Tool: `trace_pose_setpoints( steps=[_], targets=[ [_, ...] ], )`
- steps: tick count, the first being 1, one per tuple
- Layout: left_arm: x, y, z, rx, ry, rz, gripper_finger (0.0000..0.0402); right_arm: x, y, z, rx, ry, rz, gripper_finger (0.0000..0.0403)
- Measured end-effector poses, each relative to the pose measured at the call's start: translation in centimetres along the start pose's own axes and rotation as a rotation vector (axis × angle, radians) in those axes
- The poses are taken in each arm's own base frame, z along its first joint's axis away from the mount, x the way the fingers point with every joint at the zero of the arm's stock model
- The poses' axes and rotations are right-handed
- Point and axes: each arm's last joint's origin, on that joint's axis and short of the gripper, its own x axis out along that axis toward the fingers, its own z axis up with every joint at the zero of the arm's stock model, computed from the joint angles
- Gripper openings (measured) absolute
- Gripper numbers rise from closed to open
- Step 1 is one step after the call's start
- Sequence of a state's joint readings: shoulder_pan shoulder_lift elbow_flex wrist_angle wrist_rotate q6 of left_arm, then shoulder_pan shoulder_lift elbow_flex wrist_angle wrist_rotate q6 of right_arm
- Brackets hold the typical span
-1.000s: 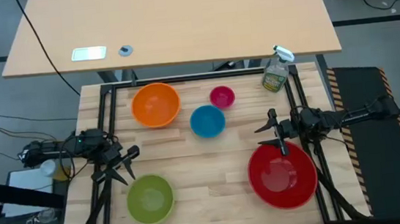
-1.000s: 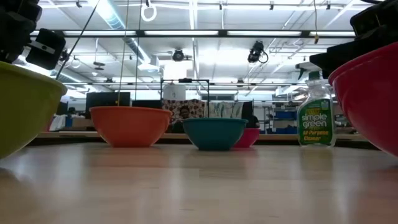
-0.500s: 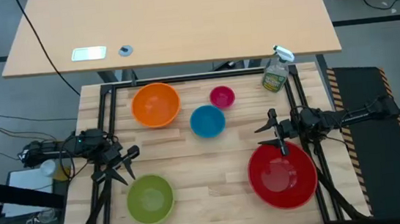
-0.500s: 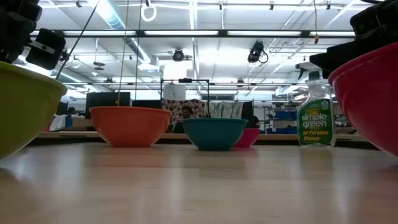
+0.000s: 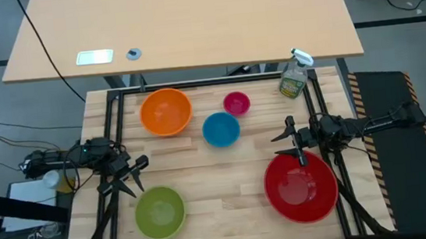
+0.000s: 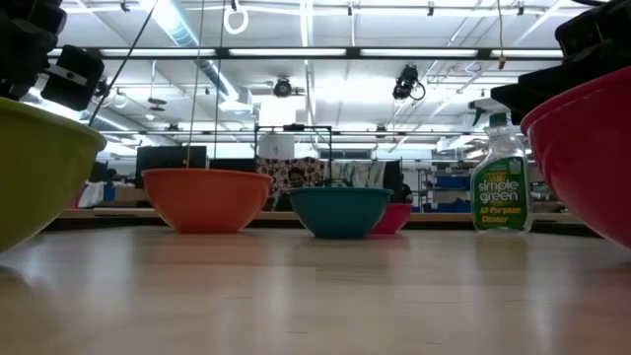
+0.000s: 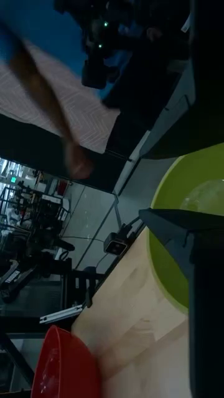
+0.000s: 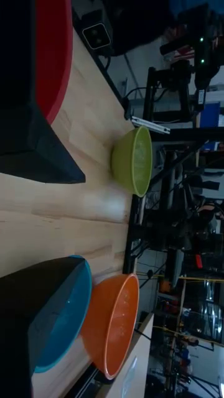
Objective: Nest bowls inside each other
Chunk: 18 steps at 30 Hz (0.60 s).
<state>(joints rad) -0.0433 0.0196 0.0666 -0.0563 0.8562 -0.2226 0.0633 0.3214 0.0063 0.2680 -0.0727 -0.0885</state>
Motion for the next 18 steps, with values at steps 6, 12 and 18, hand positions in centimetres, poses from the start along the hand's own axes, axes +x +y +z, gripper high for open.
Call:
trace_pose_setpoints(
  steps=[6, 12, 18],
  targets=[
    [0.0, 0.0, 0.0, 0.029, -0.004, 0.017, 0.0142, 0.0, 0.0, 0.0, 0.000, 0.000, 0.000, 0.0210],
    [-0.1, 0.7, 0.3, 0.144, -0.048, 0.248, 0.0142, 0.0, 0.0, 0.0, 0.000, 0.000, 0.000, 0.0210],
    [-0.3, 0.8, 1.5, 0.164, -0.191, 0.409, 0.0142, 0.0, -0.2, 0.4, -0.050, -0.035, -0.060, 0.0210]
  ],
)
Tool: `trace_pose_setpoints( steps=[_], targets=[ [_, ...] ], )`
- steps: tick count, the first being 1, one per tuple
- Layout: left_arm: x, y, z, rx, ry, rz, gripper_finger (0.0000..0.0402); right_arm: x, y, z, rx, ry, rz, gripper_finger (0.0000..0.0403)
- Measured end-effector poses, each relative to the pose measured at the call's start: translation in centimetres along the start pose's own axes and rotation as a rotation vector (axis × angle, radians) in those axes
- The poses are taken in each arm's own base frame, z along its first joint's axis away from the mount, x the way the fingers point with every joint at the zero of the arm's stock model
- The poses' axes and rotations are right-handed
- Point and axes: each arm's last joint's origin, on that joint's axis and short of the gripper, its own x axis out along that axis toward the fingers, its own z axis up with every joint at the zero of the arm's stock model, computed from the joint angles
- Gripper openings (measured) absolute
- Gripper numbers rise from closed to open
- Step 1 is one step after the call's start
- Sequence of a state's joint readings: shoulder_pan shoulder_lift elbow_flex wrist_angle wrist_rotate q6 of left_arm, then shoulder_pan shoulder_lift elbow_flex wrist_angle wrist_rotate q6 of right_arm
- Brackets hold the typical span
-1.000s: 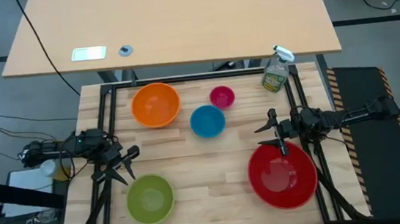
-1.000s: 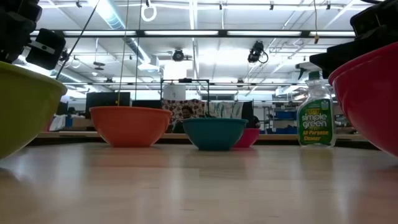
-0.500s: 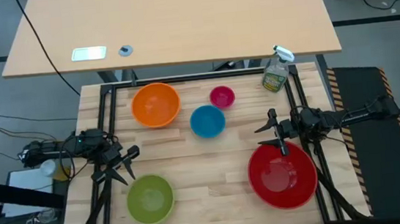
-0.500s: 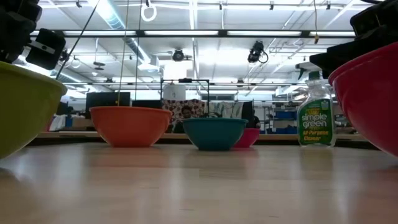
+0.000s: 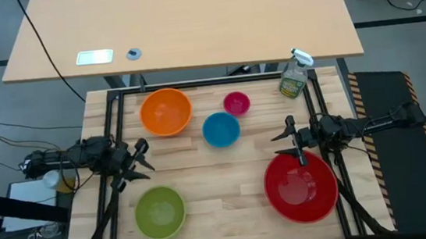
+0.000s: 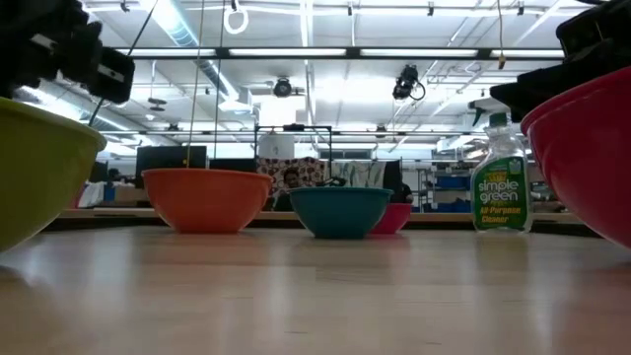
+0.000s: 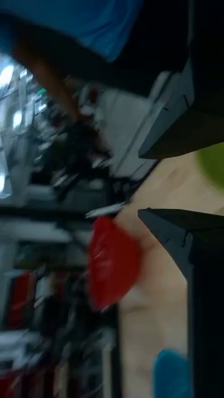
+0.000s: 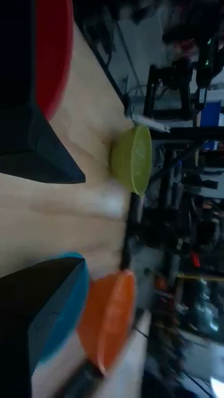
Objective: Nest bowls inside each other
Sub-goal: Stack the orange bowl on top of the red bowl
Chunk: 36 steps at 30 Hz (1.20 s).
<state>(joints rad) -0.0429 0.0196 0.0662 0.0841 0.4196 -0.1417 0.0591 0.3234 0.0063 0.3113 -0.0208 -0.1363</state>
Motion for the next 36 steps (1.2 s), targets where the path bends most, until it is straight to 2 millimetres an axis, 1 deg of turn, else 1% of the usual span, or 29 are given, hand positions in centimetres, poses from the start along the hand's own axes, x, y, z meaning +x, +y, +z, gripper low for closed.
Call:
trace_pose_setpoints(
  steps=[3, 7, 11, 13, 15, 17, 20, 22, 25, 30, 33, 36],
  targets=[
    [0.0, 0.0, 1.0, 0.031, -0.101, 0.042, 0.0142, -0.1, -0.7, 1.5, 0.012, -0.148, -0.147, 0.0210],
    [-0.3, -0.1, 2.5, 0.098, -0.266, 0.085, 0.0142, -1.1, -1.5, 4.3, 0.148, -0.458, -0.270, 0.0210],
    [-0.7, -0.4, 3.6, 0.166, -0.380, 0.085, 0.0142, -2.8, -2.0, 6.4, 0.291, -0.763, -0.315, 0.0210],
    [-0.9, -0.6, 4.0, 0.178, -0.429, 0.078, 0.0142, -3.4, -2.1, 6.9, 0.327, -0.846, -0.334, 0.0210],
    [-1.0, -0.7, 4.3, 0.189, -0.461, 0.074, 0.0142, -3.6, -2.2, 7.0, 0.341, -0.861, -0.389, 0.0210],
    [-1.1, -0.7, 4.6, 0.197, -0.488, 0.071, 0.0142, -3.5, -2.5, 6.8, 0.370, -0.833, -0.490, 0.0210],
    [-1.3, -0.8, 4.8, 0.196, -0.519, 0.070, 0.0142, -3.5, -2.8, 6.3, 0.466, -0.801, -0.642, 0.0210],
    [-1.3, -0.9, 4.9, 0.208, -0.533, 0.073, 0.0142, -3.7, -3.0, 6.3, 0.532, -0.821, -0.699, 0.0210],
    [-1.4, -0.9, 5.0, 0.220, -0.546, 0.073, 0.0142, -3.8, -3.1, 6.3, 0.570, -0.845, -0.714, 0.0210],
    [-1.4, -0.8, 5.1, 0.154, -0.555, 0.080, 0.0142, -3.7, -3.0, 6.4, 0.577, -0.853, -0.676, 0.0210],
    [-1.6, -0.7, 5.4, 0.135, -0.603, 0.140, 0.0142, -3.8, -3.0, 6.4, 0.688, -0.898, -0.639, 0.0210],
    [-1.9, -0.4, 5.7, 0.065, -0.678, 0.277, 0.0142, -3.8, -3.2, 6.2, 0.803, -0.935, -0.667, 0.0210]
  ],
)
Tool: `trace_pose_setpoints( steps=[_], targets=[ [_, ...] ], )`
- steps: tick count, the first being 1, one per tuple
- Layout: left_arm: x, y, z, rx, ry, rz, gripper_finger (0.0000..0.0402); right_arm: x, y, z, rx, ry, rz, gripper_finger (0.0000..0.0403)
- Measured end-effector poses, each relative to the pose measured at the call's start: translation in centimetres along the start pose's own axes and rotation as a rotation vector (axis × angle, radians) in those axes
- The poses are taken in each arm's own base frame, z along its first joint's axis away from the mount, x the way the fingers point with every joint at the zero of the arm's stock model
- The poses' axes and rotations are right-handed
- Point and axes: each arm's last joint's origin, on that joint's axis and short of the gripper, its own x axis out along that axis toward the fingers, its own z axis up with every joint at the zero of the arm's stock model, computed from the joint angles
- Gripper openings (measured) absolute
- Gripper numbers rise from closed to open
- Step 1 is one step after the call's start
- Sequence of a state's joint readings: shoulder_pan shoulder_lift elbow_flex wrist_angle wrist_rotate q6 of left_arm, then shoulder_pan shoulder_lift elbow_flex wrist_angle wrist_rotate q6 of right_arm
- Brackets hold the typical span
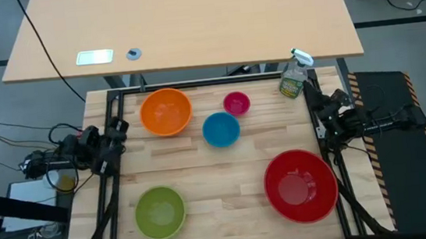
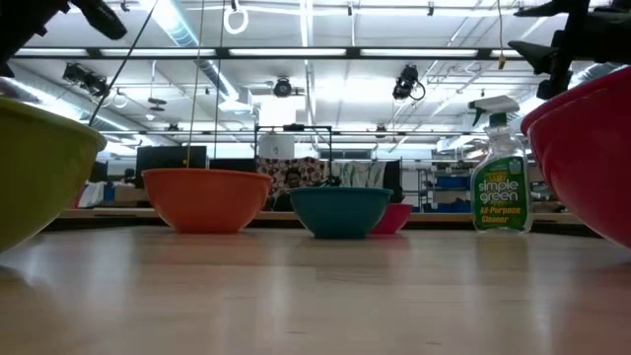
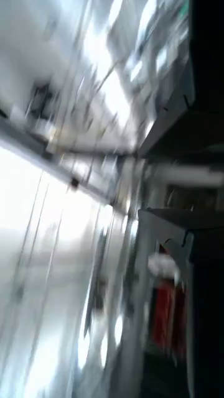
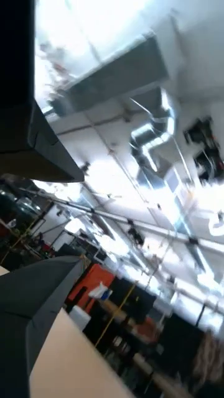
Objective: Nest bowls inside each other
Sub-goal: Stack the orange bowl on top of the red bowl
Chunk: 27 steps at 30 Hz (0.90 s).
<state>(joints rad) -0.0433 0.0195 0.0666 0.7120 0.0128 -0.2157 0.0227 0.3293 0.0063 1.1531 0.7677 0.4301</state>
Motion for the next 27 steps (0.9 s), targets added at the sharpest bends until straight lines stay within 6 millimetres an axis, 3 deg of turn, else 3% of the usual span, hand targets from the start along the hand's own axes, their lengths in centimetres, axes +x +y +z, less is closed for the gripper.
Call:
trace_pose_setpoints(
  steps=[5, 15, 22, 27],
  targets=[
    [-0.1, 0.8, 0.2, -0.108, -0.083, 0.293, 0.0142, 0.0, -0.2, 0.0, 0.068, -0.023, -0.051, 0.0210],
    [-0.3, 1.4, 0.4, -0.174, -0.156, 0.484, 0.0142, 0.7, 0.2, -0.9, 0.051, 0.058, -0.090, 0.0210],
    [0.9, 1.5, 0.7, -0.134, 0.134, 0.655, 0.0142, 3.7, 2.8, -2.0, -0.080, 0.209, -0.178, 0.0210],
    [1.5, 1.3, 2.0, -0.175, 0.279, 0.784, 0.0142, 5.7, 4.9, -2.3, -0.137, 0.252, -0.172, 0.0210]
  ],
)
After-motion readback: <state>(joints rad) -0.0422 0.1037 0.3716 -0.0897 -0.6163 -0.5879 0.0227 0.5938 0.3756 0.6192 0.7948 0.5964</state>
